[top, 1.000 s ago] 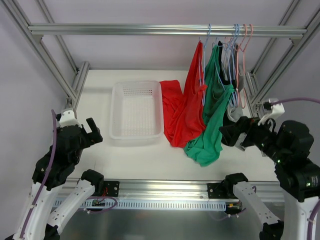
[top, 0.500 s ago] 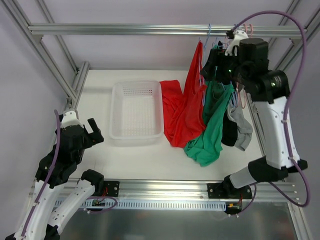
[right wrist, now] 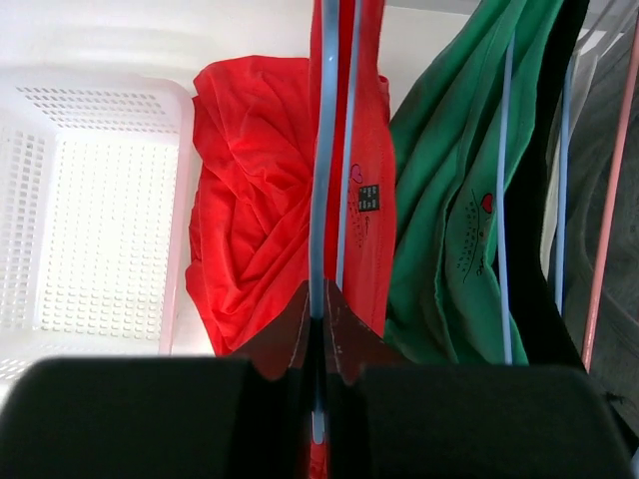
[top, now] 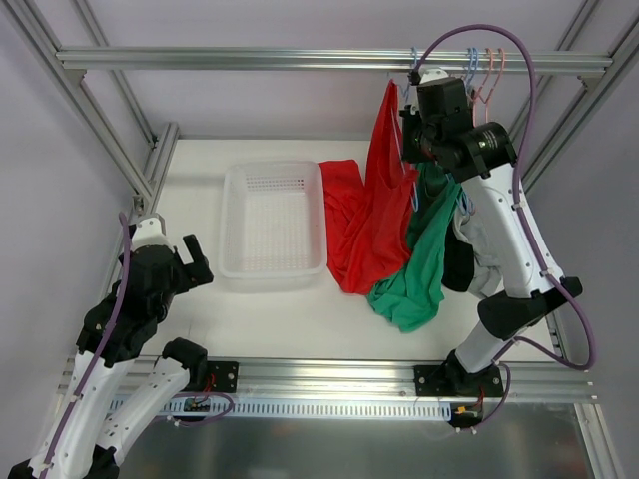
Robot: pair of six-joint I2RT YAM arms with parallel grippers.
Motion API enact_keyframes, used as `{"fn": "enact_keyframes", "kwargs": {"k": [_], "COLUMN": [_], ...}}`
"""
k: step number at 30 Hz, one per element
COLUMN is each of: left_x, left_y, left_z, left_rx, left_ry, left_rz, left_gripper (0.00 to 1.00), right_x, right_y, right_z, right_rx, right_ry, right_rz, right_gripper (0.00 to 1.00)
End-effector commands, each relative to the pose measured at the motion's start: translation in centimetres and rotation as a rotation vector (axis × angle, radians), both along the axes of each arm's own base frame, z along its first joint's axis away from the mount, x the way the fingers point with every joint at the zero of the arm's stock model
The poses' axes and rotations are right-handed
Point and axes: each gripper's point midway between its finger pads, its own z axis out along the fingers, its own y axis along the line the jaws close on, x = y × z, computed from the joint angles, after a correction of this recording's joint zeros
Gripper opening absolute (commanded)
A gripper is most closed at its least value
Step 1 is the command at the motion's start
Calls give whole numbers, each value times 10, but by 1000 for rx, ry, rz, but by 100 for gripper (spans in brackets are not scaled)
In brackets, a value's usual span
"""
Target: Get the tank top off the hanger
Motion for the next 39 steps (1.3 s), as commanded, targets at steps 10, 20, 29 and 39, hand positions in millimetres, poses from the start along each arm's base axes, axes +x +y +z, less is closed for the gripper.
{"fn": "enact_keyframes", "kwargs": {"k": [10,20,29,39], "left_x": [6,7,29,49], "left_y": [-9,-59,-159,-298], "left_z": [3,35,136,224], "left_rx": [-12,-160,-448,-161], "left_ry": [-22,-101,-332,-508], "left_rz": [-46,-296,-714,-1042], "left_gripper": [99,99,99,99], "right_x": [-15,-64,-166,-298], "right_y": [-10,-3,-11,-37], "right_z": [90,72,37,18], "right_rx": [176,249,340,452], "right_ry": [-307,-252,-197,-107], "right_rz": [-58,77,287,472], "right_gripper": [0,0,0,0]}}
